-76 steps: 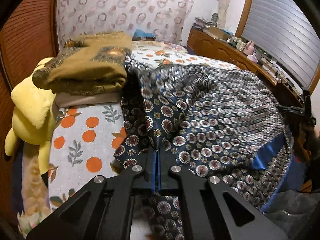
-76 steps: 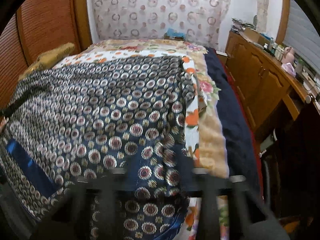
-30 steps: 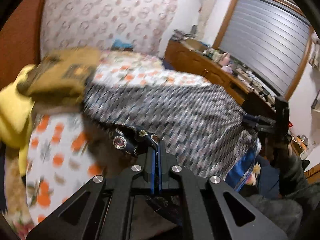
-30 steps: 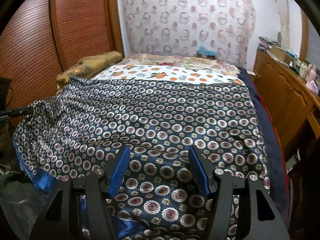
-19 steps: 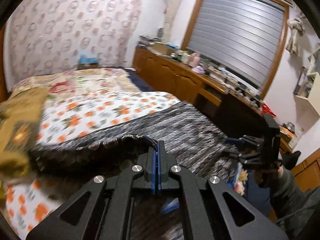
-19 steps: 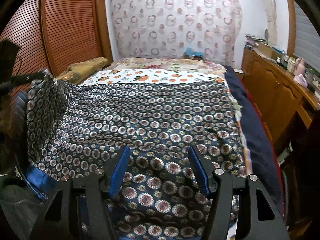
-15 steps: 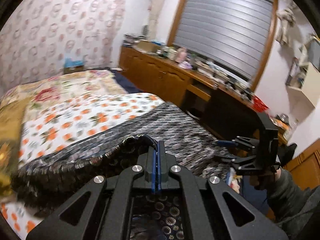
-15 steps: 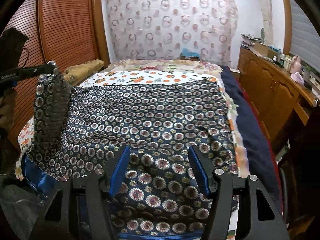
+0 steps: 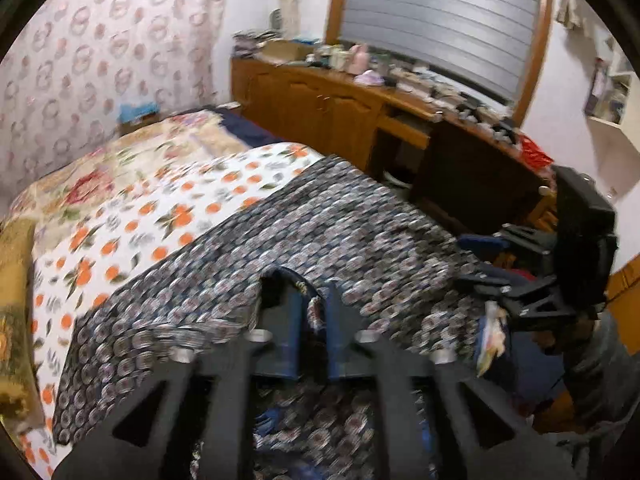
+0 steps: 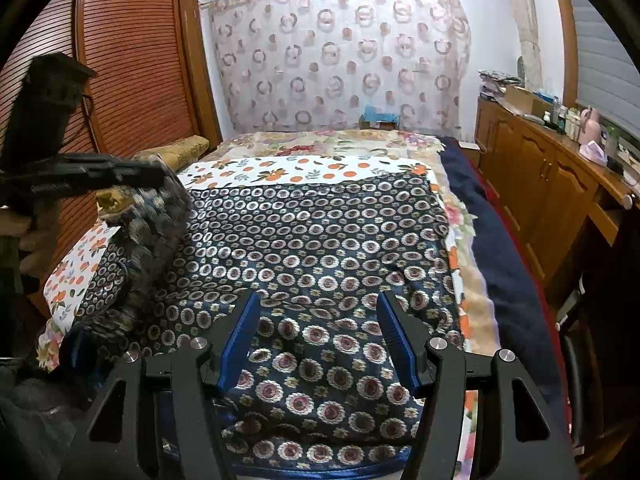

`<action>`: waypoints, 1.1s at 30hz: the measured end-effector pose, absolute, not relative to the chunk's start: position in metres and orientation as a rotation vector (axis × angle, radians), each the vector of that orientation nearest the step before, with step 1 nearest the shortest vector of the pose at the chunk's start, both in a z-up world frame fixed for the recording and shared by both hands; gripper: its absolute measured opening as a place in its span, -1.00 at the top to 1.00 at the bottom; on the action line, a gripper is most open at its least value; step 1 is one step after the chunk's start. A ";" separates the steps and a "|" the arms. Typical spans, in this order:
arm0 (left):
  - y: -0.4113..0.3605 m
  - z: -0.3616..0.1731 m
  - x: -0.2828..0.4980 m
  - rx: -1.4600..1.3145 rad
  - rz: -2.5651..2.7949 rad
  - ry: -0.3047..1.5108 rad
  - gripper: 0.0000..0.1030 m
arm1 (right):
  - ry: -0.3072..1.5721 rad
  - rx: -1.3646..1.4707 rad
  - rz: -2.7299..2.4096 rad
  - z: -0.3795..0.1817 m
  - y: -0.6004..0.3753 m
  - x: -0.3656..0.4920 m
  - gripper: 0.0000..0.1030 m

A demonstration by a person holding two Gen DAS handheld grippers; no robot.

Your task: Fold small clothes

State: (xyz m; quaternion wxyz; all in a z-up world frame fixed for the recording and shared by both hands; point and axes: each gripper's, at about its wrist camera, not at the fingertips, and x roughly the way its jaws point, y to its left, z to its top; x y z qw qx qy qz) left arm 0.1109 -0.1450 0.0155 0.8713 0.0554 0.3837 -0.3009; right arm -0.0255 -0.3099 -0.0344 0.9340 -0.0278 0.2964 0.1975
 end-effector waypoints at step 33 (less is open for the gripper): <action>0.059 -0.070 0.116 0.034 -0.244 0.871 0.89 | 0.717 -0.167 0.562 -0.060 -0.215 0.045 -0.21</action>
